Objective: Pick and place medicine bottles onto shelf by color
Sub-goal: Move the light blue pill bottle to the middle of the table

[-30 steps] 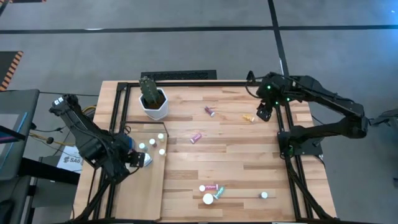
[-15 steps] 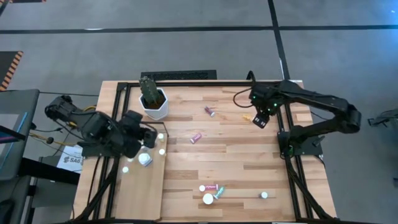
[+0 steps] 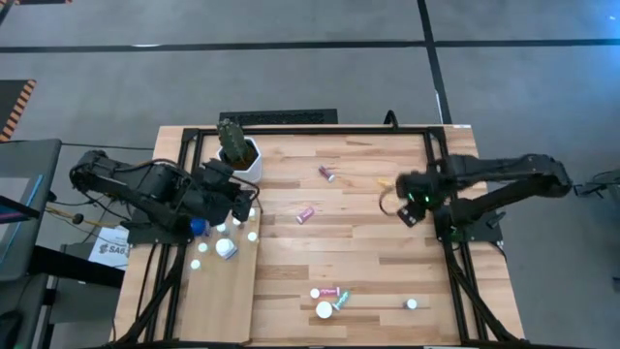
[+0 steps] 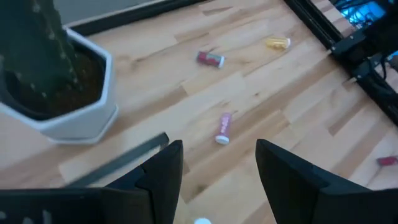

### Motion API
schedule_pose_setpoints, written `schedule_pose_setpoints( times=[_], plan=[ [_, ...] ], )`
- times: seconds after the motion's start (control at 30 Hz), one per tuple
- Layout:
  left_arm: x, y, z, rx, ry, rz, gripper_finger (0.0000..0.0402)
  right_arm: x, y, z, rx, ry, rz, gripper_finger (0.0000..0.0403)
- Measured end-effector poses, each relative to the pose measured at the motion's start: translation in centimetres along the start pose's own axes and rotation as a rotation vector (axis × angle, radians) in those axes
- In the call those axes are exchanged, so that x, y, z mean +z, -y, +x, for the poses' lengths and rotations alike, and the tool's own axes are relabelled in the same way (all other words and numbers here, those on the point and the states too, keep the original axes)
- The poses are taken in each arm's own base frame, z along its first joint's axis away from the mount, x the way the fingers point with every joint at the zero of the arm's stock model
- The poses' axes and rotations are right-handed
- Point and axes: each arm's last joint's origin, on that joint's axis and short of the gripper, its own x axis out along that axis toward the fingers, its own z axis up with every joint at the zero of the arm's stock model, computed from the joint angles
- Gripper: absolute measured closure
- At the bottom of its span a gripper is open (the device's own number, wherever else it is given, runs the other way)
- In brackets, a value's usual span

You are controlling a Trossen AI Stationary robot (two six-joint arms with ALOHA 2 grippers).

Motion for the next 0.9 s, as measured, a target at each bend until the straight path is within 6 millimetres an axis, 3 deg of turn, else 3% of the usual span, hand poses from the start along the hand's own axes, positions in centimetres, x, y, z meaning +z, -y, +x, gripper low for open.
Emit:
schedule_pose_setpoints(
  times=[0.23, 0.47, 0.73, 0.9],
  plan=[
    [0.7, 0.0, 0.5, -0.01, -0.004, 0.062, 0.0214, -5.0, -2.3, 1.1, 0.028, -0.138, -0.003, 0.0182],
    [1.1, 1.2, 0.3, -0.112, 0.044, 0.017, 0.0214, -9.7, -4.1, 2.0, 0.079, -0.17, -0.085, 0.0182],
    [1.8, 4.3, 0.4, -0.299, 0.153, -0.031, 0.0214, -15.8, -5.7, 2.3, 0.217, -0.07, -0.248, 0.0182],
    [1.5, 6.6, 1.6, -0.387, 0.157, -0.039, 0.0214, -20.2, -6.0, 3.6, 0.226, 0.0, -0.335, 0.0182]
  ],
)
